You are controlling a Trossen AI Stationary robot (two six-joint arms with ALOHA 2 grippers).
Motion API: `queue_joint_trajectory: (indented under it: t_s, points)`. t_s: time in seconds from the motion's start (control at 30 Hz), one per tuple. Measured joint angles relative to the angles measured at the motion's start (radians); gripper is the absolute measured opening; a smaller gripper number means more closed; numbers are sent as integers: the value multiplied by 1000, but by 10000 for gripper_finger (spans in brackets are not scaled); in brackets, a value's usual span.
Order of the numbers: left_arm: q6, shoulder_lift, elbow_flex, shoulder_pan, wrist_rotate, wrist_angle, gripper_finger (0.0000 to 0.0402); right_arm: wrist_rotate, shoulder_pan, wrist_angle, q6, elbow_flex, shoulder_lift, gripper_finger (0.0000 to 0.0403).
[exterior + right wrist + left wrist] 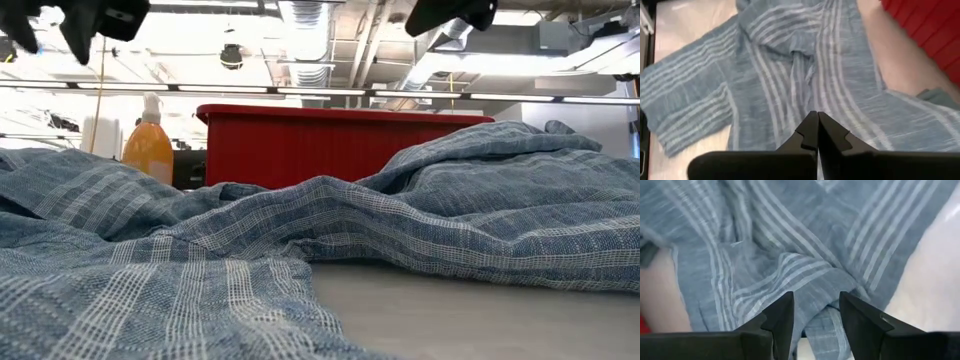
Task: Fold Laundry from Bin
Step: Fold the blue patterned polo shirt
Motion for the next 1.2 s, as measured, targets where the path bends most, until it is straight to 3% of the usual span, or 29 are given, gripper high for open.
queue_joint_trajectory:
  t_s: [0.2, 0.4, 0.73, 1.2]
  points:
    - [118, 179, 0, -124, -103, -22, 147, -2, -5, -1, -4, 0, -3, 36]
    - [199, 307, 0, -159, -223, 2, 146, -3, -5, 0, -6, 0, -2, 28]
    - [301, 327, 0, -158, -133, -33, 146, -3, 2, -2, -34, 0, -2, 34]
    - [356, 327, -62, -132, -190, 44, 146, -2, -6, -1, -63, 0, -1, 32]
